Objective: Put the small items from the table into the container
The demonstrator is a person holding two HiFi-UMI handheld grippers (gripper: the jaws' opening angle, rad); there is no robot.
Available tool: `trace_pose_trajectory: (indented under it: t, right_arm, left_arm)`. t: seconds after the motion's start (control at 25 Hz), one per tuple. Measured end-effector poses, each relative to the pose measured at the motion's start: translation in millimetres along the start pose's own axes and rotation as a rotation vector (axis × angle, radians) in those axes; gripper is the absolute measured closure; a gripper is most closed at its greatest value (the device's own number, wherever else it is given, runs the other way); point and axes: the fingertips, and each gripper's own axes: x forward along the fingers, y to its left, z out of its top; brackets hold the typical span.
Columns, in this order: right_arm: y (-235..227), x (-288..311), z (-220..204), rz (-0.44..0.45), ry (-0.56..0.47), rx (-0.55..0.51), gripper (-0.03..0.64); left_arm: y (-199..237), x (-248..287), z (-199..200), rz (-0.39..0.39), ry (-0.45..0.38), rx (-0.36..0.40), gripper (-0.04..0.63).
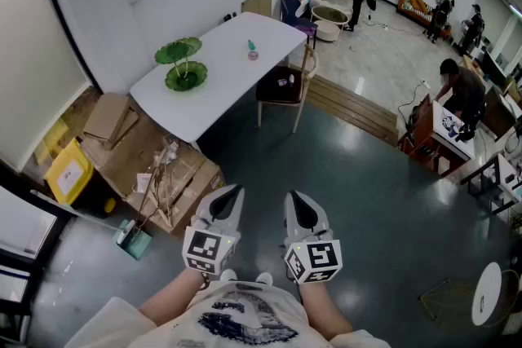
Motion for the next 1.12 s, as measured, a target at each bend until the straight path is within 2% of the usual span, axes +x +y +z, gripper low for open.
trace_pose_trajectory:
  t: [0.48,0.8,1.12]
  right_arm:
    - [3.3,-7.2,-4.9,0.025,0.021,0.026,0.620]
    - [-17.5,-18.1,-10.2,0.037,0.030,0.071,0.620]
    - [-37.3,-24.9,-12.1,0.056,0.011,0.089,0.620]
  left_arm:
    - [-8.1,-3.6,-4.9,0.011,0.019,-0.015,0.606]
    - [-25.1,9.0,-10.5,0.013,0.046,-0.016,0.606]
    - [-38.1,21.6,-8.0,0.027,0.038,-0.002,0.606]
